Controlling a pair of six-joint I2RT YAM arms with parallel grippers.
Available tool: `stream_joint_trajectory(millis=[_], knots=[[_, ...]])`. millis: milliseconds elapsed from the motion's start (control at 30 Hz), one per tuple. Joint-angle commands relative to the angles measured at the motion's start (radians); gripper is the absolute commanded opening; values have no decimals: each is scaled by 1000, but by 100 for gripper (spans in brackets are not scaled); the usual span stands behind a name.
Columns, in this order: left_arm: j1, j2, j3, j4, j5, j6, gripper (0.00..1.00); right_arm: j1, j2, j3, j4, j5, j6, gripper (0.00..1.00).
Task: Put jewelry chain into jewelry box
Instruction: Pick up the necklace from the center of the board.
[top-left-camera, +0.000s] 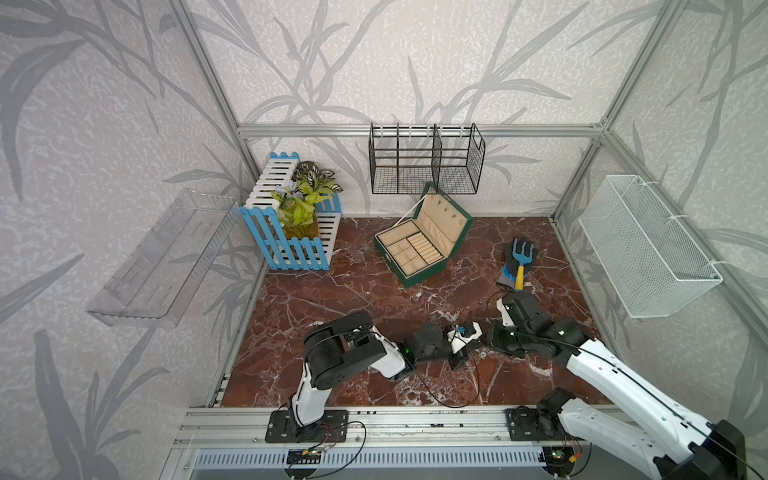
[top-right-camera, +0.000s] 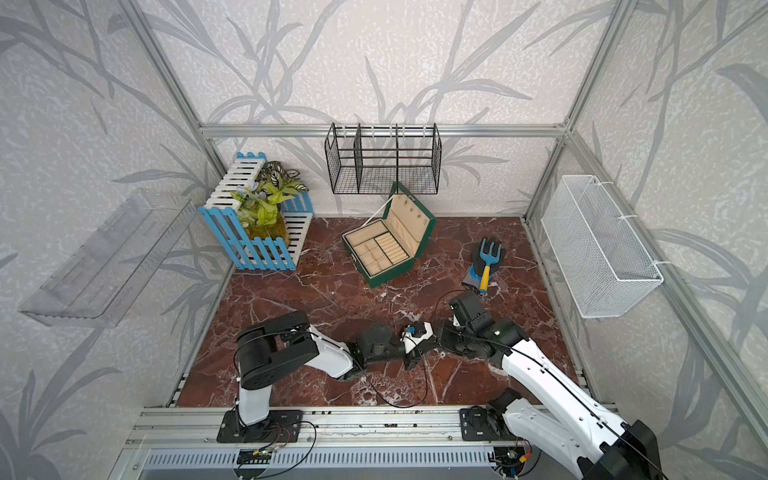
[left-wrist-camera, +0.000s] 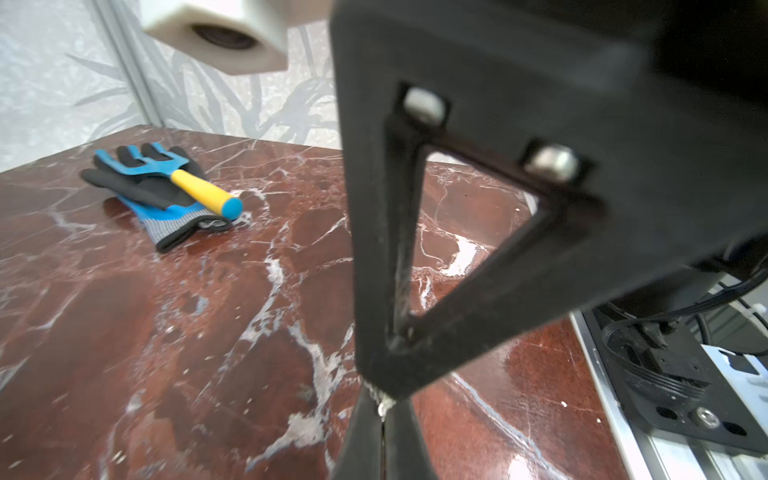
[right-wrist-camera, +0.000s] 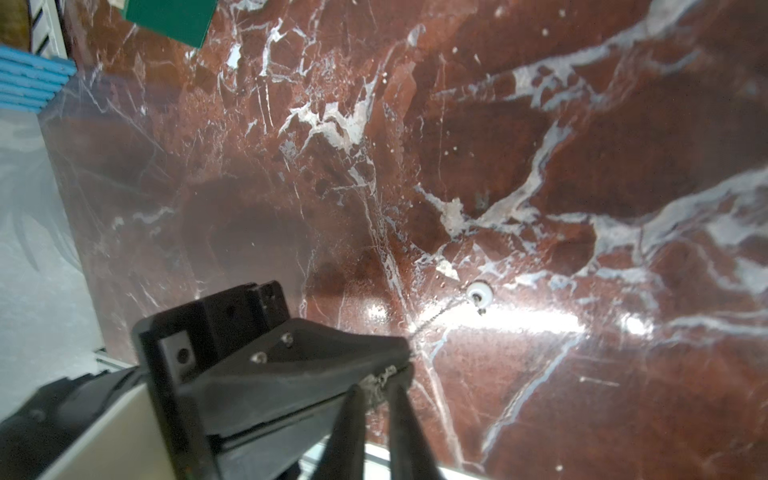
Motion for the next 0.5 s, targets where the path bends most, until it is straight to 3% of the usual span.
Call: stream_joint_trajectory(millis=[0, 67, 167, 300, 467], knots=[[14, -81, -70, -7, -73, -45, 0, -6, -4, 6, 4, 42, -24, 39], [26, -113, -109, -22, -85, -70, 0, -6, 0, -1, 8, 61, -39, 47], [43, -151, -152, -77, -101, -100, 0, -3, 24, -18, 23, 83, -93, 48], [65, -212, -202, -112, -117, -161, 0, 29, 78, -50, 112, 58, -202, 38], [88, -322, -214, -234, -122, -191, 0, 121, 95, -158, 365, 27, -313, 39]])
